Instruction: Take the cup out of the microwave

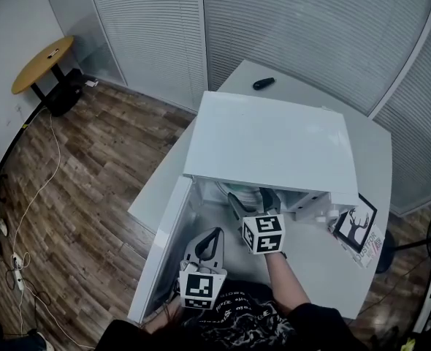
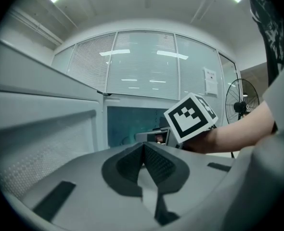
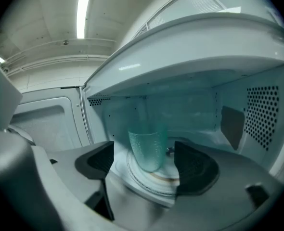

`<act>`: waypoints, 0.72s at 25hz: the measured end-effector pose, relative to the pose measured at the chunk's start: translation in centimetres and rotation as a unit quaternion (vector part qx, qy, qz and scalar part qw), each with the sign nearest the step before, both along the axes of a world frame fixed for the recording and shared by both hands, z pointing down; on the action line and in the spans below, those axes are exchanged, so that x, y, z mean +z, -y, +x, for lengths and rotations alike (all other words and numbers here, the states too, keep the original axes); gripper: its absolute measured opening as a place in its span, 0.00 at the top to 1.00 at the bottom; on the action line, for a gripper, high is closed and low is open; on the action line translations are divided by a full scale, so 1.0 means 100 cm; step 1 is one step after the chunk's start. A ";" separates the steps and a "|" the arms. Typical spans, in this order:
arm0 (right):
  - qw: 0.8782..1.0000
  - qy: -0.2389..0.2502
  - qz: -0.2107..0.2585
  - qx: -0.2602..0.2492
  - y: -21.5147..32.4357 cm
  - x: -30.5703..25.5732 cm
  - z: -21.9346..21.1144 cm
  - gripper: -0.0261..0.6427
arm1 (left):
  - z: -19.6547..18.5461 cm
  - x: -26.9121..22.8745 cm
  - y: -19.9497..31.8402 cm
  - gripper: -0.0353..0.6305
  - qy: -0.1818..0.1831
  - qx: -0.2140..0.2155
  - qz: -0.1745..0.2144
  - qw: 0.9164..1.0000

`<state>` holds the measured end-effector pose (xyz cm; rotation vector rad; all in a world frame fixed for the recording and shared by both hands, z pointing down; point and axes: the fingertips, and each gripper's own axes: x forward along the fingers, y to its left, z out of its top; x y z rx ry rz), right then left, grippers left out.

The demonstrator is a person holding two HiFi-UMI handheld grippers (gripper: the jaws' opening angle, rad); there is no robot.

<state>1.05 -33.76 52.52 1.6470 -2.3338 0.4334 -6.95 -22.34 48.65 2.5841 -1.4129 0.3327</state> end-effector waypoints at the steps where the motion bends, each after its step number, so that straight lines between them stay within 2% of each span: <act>1: 1.000 -0.002 -0.001 0.000 0.002 0.001 0.000 0.40 | 0.000 0.000 0.000 0.94 0.001 0.002 0.000 1.000; 9: 1.000 -0.005 -0.014 0.001 0.016 0.013 -0.006 0.40 | -0.003 0.007 0.002 0.94 -0.005 -0.003 -0.016 1.000; 18: 1.000 -0.006 -0.015 0.002 0.026 0.020 -0.009 0.39 | -0.005 0.010 0.005 0.94 -0.003 -0.007 -0.015 1.000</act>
